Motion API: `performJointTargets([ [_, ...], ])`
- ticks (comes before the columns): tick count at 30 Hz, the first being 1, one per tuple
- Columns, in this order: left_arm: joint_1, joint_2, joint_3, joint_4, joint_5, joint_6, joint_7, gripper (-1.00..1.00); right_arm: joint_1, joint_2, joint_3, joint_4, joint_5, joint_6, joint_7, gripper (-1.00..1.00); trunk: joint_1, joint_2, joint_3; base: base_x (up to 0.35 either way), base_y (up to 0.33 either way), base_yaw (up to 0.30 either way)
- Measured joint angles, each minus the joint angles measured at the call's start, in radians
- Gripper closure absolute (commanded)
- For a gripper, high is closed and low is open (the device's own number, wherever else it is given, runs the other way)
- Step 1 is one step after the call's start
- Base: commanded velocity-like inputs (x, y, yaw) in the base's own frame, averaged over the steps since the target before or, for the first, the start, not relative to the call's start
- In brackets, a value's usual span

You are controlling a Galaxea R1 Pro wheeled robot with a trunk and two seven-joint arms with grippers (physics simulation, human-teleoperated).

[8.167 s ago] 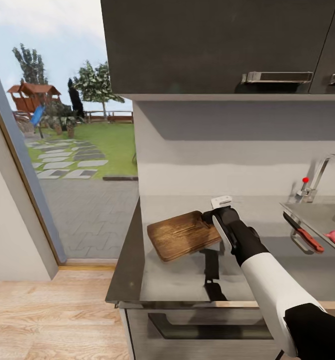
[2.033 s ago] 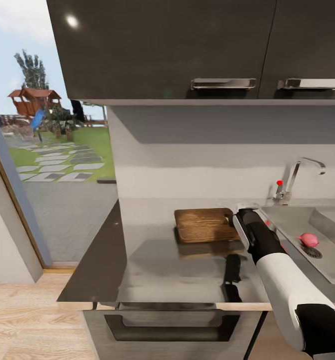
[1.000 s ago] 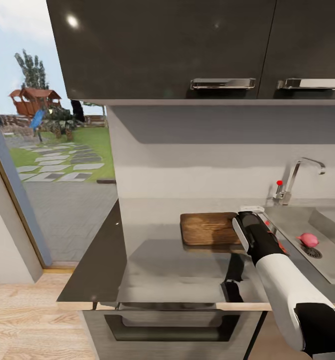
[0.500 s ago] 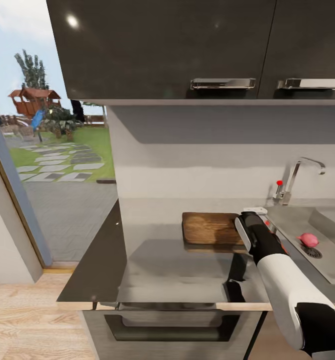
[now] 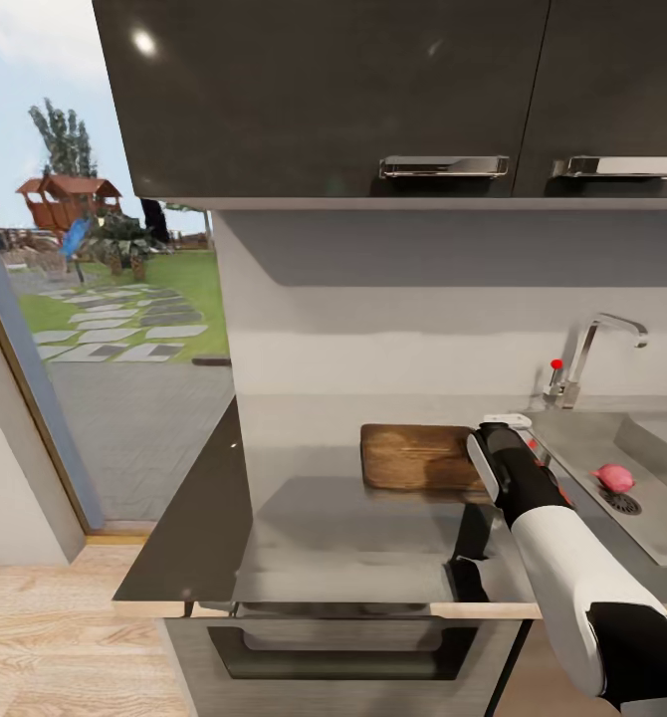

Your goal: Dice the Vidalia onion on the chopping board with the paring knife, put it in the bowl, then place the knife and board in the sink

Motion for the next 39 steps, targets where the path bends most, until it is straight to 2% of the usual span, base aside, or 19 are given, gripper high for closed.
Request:
performJointTargets([
  [26, 0.000, 0.000, 0.000, 0.001, 0.000, 0.000, 0.000, -1.00, 0.000, 0.000, -0.004, -0.015, -0.008, 0.003, -0.002, -1.00, 0.000, 0.000, 0.000, 0.000, 0.000, 0.000],
  [37, 0.000, 0.000, 0.000, 0.001, 0.000, 0.001, 0.000, -1.00, 0.000, 0.003, -0.004, -0.084, -0.008, 0.015, -0.002, -1.00, 0.000, 0.000, 0.000, 0.000, 0.000, 0.000],
  [39, -0.001, 0.000, 0.000, 0.001, 0.000, 0.001, 0.000, -1.00, 0.000, 0.004, -0.003, -0.130, -0.008, 0.061, -0.002, -1.00, 0.000, 0.000, 0.000, 0.000, 0.000, 0.000],
])
